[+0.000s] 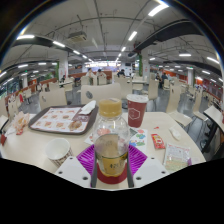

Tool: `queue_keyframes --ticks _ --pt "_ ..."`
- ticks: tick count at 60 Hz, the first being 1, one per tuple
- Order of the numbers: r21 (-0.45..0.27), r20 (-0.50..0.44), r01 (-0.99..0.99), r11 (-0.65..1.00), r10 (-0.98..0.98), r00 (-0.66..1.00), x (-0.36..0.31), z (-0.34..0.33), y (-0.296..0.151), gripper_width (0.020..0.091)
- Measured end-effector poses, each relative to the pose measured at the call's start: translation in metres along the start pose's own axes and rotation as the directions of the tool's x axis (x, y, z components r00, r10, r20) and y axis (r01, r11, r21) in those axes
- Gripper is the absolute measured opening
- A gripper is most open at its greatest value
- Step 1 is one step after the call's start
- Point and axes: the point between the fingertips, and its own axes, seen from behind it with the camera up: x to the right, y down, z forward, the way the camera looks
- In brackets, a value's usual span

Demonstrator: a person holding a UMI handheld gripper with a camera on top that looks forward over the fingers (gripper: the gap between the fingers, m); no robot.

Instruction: Pour water

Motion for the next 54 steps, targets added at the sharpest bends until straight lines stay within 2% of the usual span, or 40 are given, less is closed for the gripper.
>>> queue_keyframes --ticks 6,9,11,15,16,19,37,54 --pt "-0.016 0.000 -0.006 1.000 0.006 1.000 0.000 0.001 0.003 0.0490" --pt "-0.062 -0.013 -0.006 0.998 0.005 1.000 0.002 -0.003 0.008 0.0531" --pt "-0.099 -0.023 -0.006 0.995 0.004 1.000 0.003 -0.006 0.013 0.0609" --pt "-0.145 -0.031 -0.019 0.989 0.015 0.999 0.002 -0.014 0.019 0.0831" --pt "-0.154 -0.037 -0.024 0.988 0.018 0.999 0.002 -0.017 0.019 0.0864" --pt "-0.181 -0.057 -0.035 0.983 0.025 0.998 0.002 -0.029 0.019 0.0842" --pt "-0.293 -0.131 -0.073 0.953 0.035 0.991 -0.031 -0.146 0.009 0.0850" --pt "-0.328 -0.110 -0.038 0.944 0.002 0.994 -0.090 -0.245 0.004 0.0855"
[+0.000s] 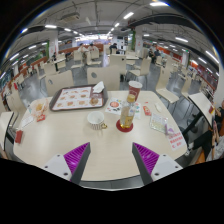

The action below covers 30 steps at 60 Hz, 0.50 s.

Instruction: Pour water

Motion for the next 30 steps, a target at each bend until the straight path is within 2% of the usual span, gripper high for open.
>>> queue_keyframes --ticks 18,30 --pt "0.023 0.076 0.040 0.999 -0.042 0.996 -0.034 -0.031 0.007 0.0853" --pt "0.036 0.054 0.079 0.996 -0.081 0.995 -0.027 -0.031 0.007 0.0855"
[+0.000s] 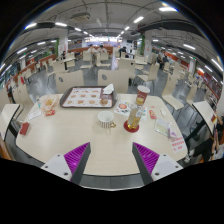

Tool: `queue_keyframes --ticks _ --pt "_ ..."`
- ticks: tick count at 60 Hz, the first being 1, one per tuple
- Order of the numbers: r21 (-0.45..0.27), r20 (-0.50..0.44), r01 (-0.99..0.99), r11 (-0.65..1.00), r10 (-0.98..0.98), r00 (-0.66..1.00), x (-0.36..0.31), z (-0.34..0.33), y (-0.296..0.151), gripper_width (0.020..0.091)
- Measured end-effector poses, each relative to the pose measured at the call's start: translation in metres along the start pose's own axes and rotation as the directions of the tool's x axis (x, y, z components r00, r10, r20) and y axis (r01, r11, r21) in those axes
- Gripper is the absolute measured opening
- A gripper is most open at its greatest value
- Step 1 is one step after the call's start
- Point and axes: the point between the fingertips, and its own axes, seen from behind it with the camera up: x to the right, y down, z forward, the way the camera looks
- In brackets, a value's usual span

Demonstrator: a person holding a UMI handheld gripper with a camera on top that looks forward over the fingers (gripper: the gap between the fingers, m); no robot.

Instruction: Pour water

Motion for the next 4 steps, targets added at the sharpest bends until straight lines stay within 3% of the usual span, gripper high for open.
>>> queue_keyframes --ticks 4 --pt "0.005 -0.009 0.007 1.000 -0.007 1.000 0.0036 -0.0011 -0.0018 0.0853"
